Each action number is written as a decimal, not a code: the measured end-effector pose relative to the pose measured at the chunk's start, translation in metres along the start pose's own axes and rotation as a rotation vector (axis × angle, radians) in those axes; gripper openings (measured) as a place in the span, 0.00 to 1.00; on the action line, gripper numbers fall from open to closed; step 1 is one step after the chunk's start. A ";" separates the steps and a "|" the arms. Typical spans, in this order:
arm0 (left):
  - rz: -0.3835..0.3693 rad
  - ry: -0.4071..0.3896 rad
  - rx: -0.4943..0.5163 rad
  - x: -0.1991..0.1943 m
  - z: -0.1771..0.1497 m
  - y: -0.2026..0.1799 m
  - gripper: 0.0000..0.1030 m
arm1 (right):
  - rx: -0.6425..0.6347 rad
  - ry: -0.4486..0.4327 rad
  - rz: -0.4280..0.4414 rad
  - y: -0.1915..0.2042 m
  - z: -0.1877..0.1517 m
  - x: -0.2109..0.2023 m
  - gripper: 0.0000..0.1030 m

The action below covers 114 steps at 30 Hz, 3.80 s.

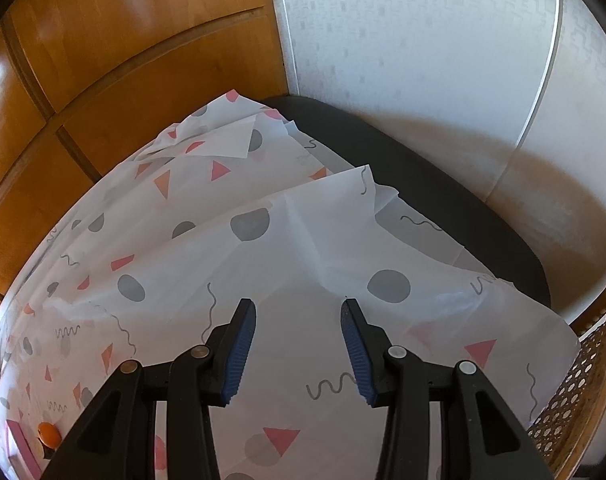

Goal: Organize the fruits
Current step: 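Carry the dark oval fruit into the pink tray and open the left tool, then withdraw the left tool while moving the right tool to the small yellow fruit, then close the right tool on the small yellow fruit and lift it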

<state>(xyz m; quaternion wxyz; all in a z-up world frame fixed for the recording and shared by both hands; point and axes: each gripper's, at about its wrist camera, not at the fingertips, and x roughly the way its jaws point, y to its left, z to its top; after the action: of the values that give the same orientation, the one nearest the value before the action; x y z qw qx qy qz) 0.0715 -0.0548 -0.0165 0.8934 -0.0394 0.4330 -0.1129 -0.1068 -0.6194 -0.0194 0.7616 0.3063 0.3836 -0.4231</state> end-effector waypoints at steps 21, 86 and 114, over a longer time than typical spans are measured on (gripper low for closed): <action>0.080 0.028 -0.091 0.006 -0.028 0.054 0.24 | -0.045 0.007 -0.019 0.010 -0.008 -0.001 0.44; 0.127 -0.087 -0.136 -0.054 -0.047 0.097 0.68 | -1.120 0.141 0.567 0.267 -0.206 -0.047 0.43; 0.133 -0.074 -0.148 -0.053 -0.050 0.099 0.70 | -1.054 0.202 0.505 0.281 -0.216 -0.011 0.25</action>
<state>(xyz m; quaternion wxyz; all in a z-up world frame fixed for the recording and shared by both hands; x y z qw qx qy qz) 0.0167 0.0553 -0.0238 0.9089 -0.0808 0.4086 -0.0197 0.0664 -0.3160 -0.0820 0.8479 0.0073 0.5278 0.0502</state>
